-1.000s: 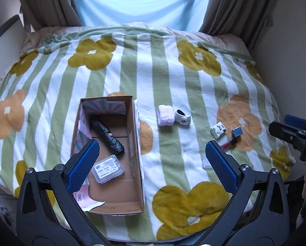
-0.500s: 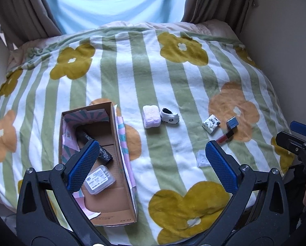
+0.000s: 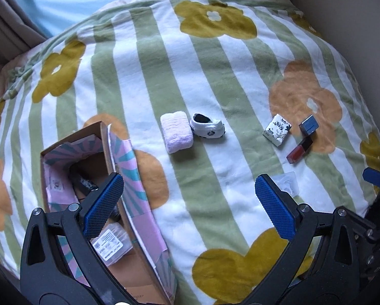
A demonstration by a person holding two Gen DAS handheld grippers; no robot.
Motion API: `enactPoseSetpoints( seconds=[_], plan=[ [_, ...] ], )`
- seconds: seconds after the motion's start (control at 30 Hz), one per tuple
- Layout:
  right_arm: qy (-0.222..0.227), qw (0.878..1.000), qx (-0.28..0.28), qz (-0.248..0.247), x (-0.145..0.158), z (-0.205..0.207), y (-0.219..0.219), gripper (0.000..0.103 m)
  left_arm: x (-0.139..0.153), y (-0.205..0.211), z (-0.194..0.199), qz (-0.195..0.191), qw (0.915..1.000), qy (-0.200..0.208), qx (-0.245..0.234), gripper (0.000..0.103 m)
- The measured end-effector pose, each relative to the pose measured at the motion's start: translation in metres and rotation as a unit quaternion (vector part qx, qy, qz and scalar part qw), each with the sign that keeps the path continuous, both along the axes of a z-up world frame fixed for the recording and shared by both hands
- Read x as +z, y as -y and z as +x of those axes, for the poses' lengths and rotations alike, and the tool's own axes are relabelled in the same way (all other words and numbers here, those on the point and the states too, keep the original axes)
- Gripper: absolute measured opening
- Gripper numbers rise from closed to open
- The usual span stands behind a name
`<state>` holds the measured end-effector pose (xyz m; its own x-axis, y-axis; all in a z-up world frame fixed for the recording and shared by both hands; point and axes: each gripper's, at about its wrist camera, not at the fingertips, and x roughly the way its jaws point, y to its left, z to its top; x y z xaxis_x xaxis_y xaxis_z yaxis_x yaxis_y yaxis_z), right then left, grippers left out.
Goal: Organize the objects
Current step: 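Move both tools back toward the remaining items on the bed, then grasp the pink fluffy towel with left tool while right tool grasps the clear floss box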
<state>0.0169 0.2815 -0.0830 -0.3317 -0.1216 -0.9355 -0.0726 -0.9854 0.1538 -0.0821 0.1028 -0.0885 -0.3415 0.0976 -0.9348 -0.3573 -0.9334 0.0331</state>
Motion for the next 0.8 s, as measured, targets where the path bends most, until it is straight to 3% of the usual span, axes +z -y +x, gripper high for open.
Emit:
enactPoseSetpoints(
  seconds=[0.2, 0.43, 0.6, 0.73, 0.8],
  plan=[
    [0.017, 1.0, -0.012, 0.003, -0.051, 0.0, 0.0, 0.102, -0.05, -0.024, -0.015, -0.015, 0.9998, -0.011, 0.007, 0.099],
    [0.013, 1.0, -0.018, 0.01, -0.093, 0.003, 0.006, 0.102, -0.086, -0.031, -0.024, 0.003, 0.9964, -0.059, 0.062, 0.099],
    [0.002, 1.0, -0.011, 0.027, -0.113, 0.003, 0.015, 0.102, -0.105, -0.014, -0.03, 0.004, 0.9879, -0.103, 0.116, 0.098],
    [-0.003, 0.999, -0.006, 0.042, -0.127, 0.003, 0.02, 0.102, -0.124, 0.003, -0.045, -0.032, 0.9813, -0.111, 0.154, 0.097],
    [-0.002, 0.999, -0.003, 0.049, -0.134, 0.003, 0.022, 0.102, -0.13, 0.002, -0.05, -0.05, 0.9814, -0.12, 0.14, 0.092]
  ],
)
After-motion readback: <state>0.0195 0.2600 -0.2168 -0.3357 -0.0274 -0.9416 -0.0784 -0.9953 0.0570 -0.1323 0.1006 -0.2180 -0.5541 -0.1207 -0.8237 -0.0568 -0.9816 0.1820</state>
